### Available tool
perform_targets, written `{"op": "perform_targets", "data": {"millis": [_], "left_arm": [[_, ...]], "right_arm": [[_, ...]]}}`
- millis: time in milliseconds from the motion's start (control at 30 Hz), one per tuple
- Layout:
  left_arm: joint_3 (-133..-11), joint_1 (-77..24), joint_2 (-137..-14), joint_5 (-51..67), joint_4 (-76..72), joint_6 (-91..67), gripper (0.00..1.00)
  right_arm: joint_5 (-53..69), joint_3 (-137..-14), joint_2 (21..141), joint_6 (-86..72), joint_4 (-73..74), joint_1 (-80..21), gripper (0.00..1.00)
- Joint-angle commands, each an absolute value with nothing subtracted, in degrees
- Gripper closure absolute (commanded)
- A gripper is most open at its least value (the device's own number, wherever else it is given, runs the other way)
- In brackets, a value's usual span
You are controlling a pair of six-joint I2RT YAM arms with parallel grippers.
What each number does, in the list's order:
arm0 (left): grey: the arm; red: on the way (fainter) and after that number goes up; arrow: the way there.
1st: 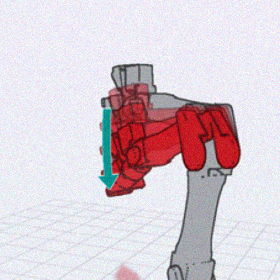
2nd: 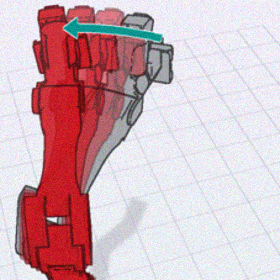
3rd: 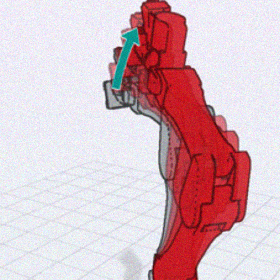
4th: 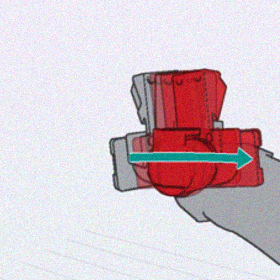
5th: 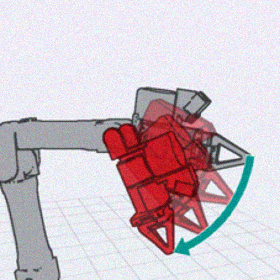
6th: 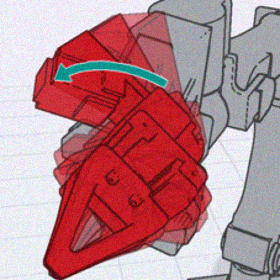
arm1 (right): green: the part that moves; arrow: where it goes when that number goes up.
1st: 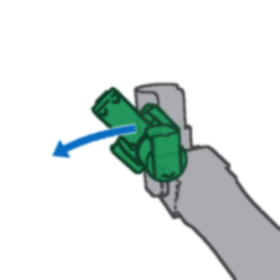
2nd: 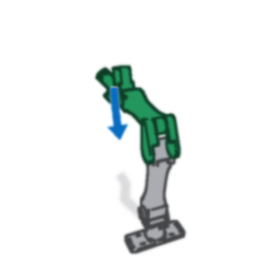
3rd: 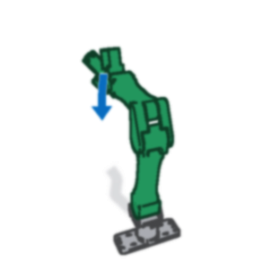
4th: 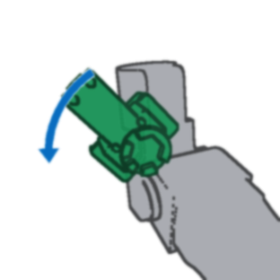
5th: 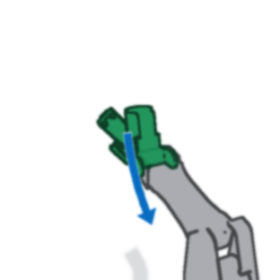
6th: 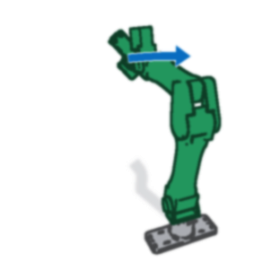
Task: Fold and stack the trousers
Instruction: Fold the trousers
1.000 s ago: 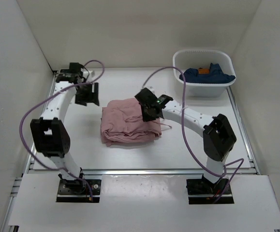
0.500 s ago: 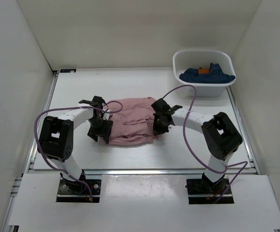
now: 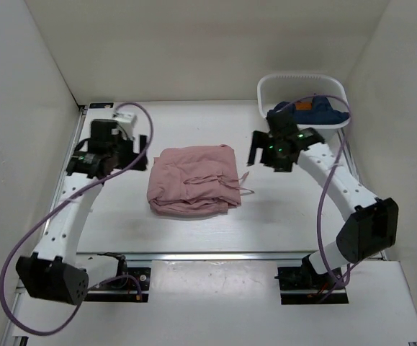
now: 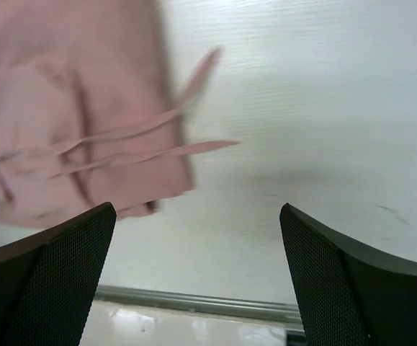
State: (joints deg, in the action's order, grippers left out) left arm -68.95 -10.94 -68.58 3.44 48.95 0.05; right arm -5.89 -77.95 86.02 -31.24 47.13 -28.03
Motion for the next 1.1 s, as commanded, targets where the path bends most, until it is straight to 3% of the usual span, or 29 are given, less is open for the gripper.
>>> {"op": "perform_targets", "data": {"millis": [0, 233, 400, 1067], "left_arm": [[-68.74, -3.18, -68.29, -10.08, 45.80, 0.00, 0.00], [-64.07, 8.52, -79.53, -16.44, 46.31, 0.00, 0.00], [-64.78, 16.16, -72.26, -17.14, 42.98, 0.00, 0.00], [-60.12, 16.70, -60.56, -18.28, 45.00, 0.00, 0.00]], "right_arm": [[-8.59, -79.19, 83.60, -26.81, 61.69, -19.71, 0.01], [-10.19, -79.62, 80.24, -24.79, 63.88, -1.16, 0.01], [-14.41, -81.91, 78.31, -21.45, 65.21, 4.91, 0.01], [-8.88, -80.60, 77.87, -18.81, 63.46, 6.94, 0.01]]}}
